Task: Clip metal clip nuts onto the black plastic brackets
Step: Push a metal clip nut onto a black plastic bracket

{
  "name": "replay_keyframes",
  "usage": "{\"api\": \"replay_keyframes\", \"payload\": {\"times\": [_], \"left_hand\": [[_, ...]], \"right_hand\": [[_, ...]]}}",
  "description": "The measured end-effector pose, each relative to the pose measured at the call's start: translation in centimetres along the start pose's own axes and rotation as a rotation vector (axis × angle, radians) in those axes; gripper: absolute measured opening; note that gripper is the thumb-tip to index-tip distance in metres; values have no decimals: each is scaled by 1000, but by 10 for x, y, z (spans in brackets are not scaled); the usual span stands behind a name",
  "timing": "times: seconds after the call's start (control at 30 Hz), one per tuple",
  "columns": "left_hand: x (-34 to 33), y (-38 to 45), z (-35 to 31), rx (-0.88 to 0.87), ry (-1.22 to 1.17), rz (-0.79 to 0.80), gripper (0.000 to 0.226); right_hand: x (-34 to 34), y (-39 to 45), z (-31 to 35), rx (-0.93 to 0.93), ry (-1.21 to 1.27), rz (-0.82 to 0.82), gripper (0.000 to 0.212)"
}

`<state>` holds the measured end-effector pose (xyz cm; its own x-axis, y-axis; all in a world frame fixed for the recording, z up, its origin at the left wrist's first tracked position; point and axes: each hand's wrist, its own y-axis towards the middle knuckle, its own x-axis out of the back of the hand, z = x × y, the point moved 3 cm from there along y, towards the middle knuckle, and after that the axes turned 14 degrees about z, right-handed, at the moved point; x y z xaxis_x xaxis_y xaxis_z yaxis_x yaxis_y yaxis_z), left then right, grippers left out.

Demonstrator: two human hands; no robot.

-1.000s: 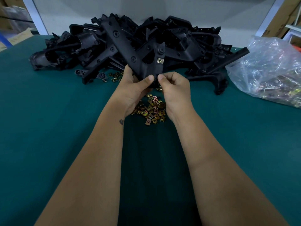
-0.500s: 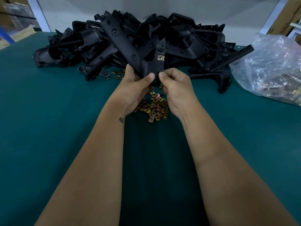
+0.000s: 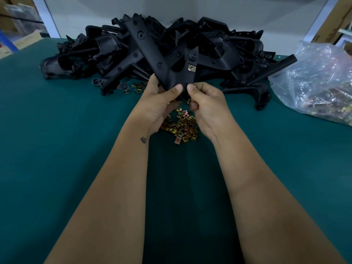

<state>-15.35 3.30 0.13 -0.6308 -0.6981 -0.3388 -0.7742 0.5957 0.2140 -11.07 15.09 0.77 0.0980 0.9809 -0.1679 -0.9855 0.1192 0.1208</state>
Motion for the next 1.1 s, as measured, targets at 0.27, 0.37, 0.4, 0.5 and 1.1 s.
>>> {"api": "replay_keyframes", "payload": {"times": [0.27,0.37,0.4,0.5,1.1], "left_hand": [[0,0,4,-36,-319,-71,43],[-1,1,6,-47,-385,-66,36],[-1,1,6,-46,-385,-55,33],[-3,3,6,-42,-366,-45,29],[-9,3,3,-27,-329,37,31]], "right_hand": [[-5,-1,0,15,23,-33,30],[-6,-5,3,114,-275,-52,23],[-8,-6,4,163,-345,-65,20],[-10,-10,4,260,-567,-152,19],[-10,-18,15,521,-1026,-385,45]]}}
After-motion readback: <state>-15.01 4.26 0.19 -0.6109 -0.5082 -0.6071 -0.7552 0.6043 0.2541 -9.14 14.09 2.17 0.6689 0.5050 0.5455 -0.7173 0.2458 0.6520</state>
